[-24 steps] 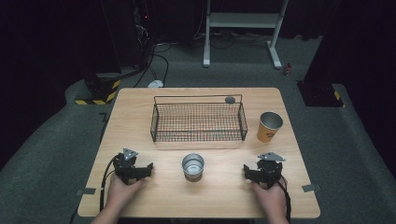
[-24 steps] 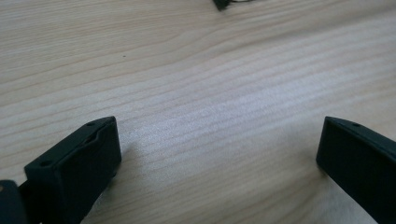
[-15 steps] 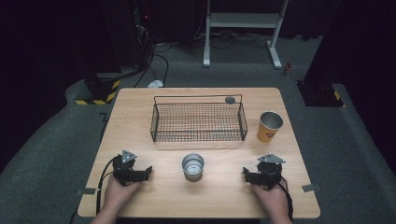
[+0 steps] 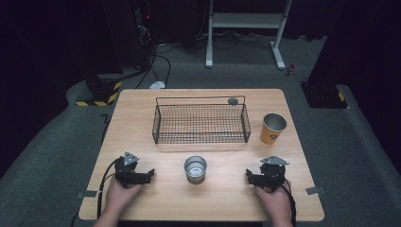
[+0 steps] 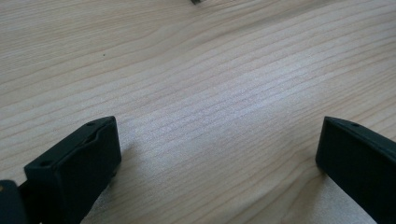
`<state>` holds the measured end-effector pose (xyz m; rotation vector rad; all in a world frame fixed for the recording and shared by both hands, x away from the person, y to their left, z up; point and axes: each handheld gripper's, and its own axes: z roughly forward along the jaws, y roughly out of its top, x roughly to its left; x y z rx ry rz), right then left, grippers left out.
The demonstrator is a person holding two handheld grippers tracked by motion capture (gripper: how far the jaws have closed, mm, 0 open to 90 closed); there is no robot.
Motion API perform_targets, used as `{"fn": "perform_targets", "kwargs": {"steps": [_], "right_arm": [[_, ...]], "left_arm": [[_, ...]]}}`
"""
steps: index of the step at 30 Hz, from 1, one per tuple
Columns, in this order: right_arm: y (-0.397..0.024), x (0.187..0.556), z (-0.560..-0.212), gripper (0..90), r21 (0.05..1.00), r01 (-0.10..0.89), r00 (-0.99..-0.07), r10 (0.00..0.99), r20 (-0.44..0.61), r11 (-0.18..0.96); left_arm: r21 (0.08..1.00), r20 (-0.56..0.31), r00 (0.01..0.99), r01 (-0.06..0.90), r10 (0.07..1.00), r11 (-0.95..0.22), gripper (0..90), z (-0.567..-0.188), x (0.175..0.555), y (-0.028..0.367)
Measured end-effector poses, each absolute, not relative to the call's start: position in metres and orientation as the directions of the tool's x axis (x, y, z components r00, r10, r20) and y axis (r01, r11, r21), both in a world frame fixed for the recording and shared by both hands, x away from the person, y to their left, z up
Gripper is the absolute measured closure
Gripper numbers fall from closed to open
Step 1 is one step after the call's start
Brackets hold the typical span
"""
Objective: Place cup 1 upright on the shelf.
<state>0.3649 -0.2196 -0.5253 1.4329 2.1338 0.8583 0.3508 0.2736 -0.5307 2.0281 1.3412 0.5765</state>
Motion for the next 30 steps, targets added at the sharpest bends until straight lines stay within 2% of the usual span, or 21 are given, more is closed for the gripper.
{"fn": "perform_targets", "kwargs": {"steps": [27, 30], "right_arm": [[-0.2187, 0.3652, -0.5252, 8.4, 0.698, 0.665, -0.361, 0.933, -0.011, 0.266], [-0.2205, 0.3652, -0.5245, 10.6, 0.7, 0.668, -0.351, 0.936, -0.003, 0.253]], "left_arm": [[0.712, 0.001, 0.375, 0.65, 0.927, -0.264, 0.3, -0.5312, 0.3522, 0.2712], [0.711, 0.002, 0.376, 0.651, 0.927, -0.266, 0.3, -0.5311, 0.3524, 0.2711]]}}
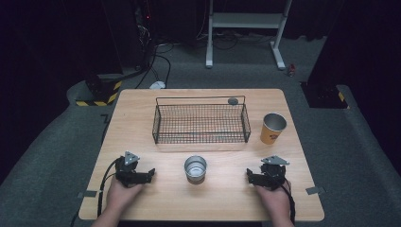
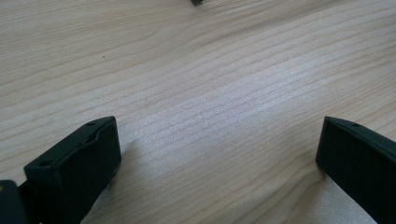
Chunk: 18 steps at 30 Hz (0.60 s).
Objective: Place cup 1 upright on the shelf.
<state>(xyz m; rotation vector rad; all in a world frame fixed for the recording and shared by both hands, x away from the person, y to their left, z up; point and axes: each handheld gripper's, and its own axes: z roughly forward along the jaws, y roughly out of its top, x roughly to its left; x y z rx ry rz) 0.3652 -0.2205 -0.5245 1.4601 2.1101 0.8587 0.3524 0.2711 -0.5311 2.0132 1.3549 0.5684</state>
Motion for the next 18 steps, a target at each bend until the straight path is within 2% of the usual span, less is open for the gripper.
{"fn": "perform_targets", "kwargs": {"steps": [3, 9, 18], "right_arm": [[-0.225, 0.365, -0.52, 10.5, 0.707, 0.669, -0.335, 0.942, 0.01, 0.23], [-0.24, 0.354, -0.486, 10.7, 0.75, 0.627, -0.343, 0.939, 0.02, 0.213], [-0.243, 0.351, -0.472, 10.7, 0.781, 0.587, -0.34, 0.94, -0.003, 0.215]], "left_arm": [[0.711, 0.006, 0.373, 0.651, 0.928, -0.266, 0.3, -0.531, 0.352, 0.271], [0.712, 0.0, 0.367, 0.654, 0.93, -0.258, 0.4, -0.531, 0.352, 0.271], [0.713, -0.001, 0.368, 0.652, 0.93, -0.257, 0.4, -0.531, 0.352, 0.271]]}}
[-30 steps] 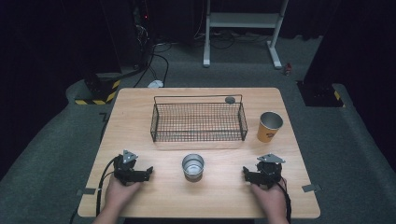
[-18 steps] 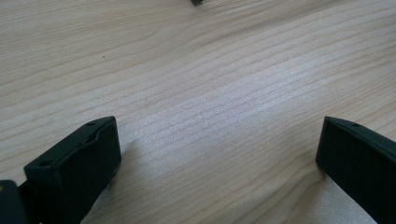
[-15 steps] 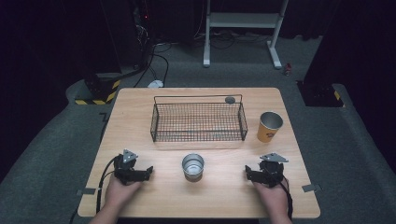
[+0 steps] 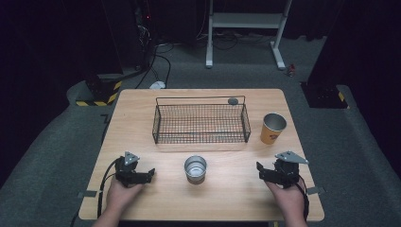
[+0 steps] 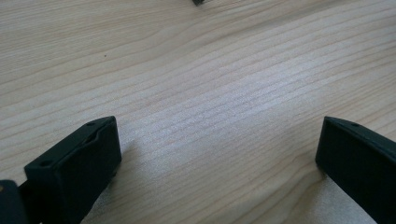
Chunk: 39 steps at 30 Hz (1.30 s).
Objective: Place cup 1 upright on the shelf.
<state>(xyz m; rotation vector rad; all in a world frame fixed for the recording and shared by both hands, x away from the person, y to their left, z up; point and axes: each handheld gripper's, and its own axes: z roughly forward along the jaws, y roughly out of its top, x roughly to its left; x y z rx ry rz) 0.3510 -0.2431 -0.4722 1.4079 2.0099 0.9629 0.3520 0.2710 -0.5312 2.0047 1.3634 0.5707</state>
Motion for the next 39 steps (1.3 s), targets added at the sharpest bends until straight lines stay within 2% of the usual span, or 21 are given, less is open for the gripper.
{"fn": "perform_targets", "kwargs": {"steps": [4, 16, 24, 26, 31, 34, 39], "right_arm": [[-0.24, 0.347, -0.475, 10.7, 0.784, 0.588, -0.321, 0.947, -0.001, 0.2], [-0.221, 0.34, -0.511, 11.0, 0.793, 0.563, -0.373, 0.928, -0.008, 0.233], [-0.221, 0.337, -0.514, 11.7, 0.813, 0.53, -0.395, 0.918, -0.014, 0.241], [-0.222, 0.334, -0.514, 11.3, 0.832, 0.512, -0.385, 0.923, 0.0, 0.214], [-0.224, 0.328, -0.513, 11.7, 0.853, 0.477, -0.372, 0.928, -0.023, 0.213], [-0.228, 0.326, -0.51, 13.6, 0.86, 0.484, -0.301, 0.954, -0.012, 0.163], [-0.232, 0.328, -0.508, 13.7, 0.868, 0.474, -0.286, 0.958, -0.007, 0.148]], "left_arm": [[0.71, 0.001, 0.372, 0.653, 0.928, -0.262, 0.3, -0.531, 0.352, 0.271], [0.708, 0.003, 0.387, 0.65, 0.922, -0.276, 0.4, -0.531, 0.351, 0.272], [0.717, 0.001, 0.401, 0.639, 0.916, -0.28, 1.6, -0.531, 0.35, 0.272], [0.723, 0.005, 0.412, 0.628, 0.911, -0.288, 5.5, -0.53, 0.349, 0.271], [0.719, 0.001, 0.408, 0.634, 0.913, -0.285, 4.5, -0.53, 0.35, 0.27], [0.718, 0.0, 0.406, 0.636, 0.914, -0.283, 3.8, -0.531, 0.351, 0.27], [0.717, 0.001, 0.404, 0.637, 0.915, -0.282, 3.4, -0.531, 0.351, 0.27]]}}
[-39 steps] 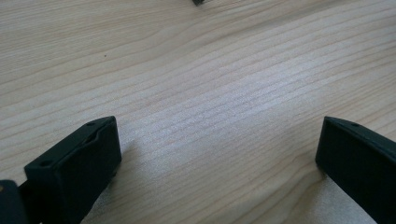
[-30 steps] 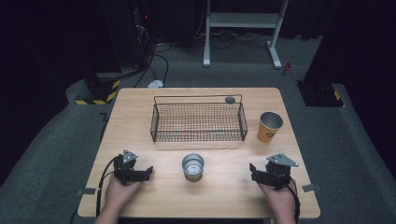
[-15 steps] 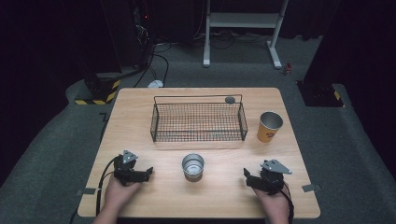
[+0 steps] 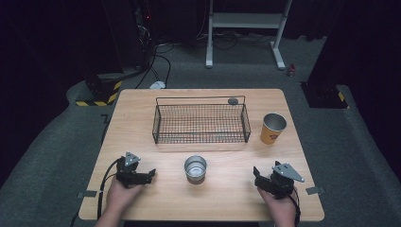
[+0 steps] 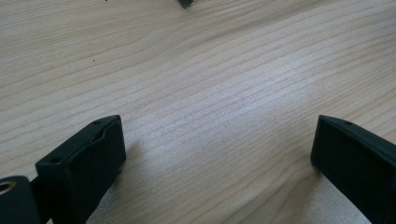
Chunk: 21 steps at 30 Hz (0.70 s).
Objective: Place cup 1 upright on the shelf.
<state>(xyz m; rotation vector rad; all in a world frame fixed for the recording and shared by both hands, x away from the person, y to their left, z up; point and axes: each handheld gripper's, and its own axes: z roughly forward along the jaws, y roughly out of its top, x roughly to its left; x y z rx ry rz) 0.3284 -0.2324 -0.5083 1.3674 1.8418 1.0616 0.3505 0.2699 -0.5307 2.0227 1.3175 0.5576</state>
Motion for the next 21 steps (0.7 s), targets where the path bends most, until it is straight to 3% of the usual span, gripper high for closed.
{"fn": "perform_targets", "kwargs": {"steps": [21], "right_arm": [[-0.248, 0.334, -0.509, 13.7, 0.868, 0.481, -0.251, 0.968, -0.001, 0.125]], "left_arm": [[0.711, 0.004, 0.391, 0.646, 0.92, -0.278, 0.2, -0.531, 0.351, 0.269]]}}
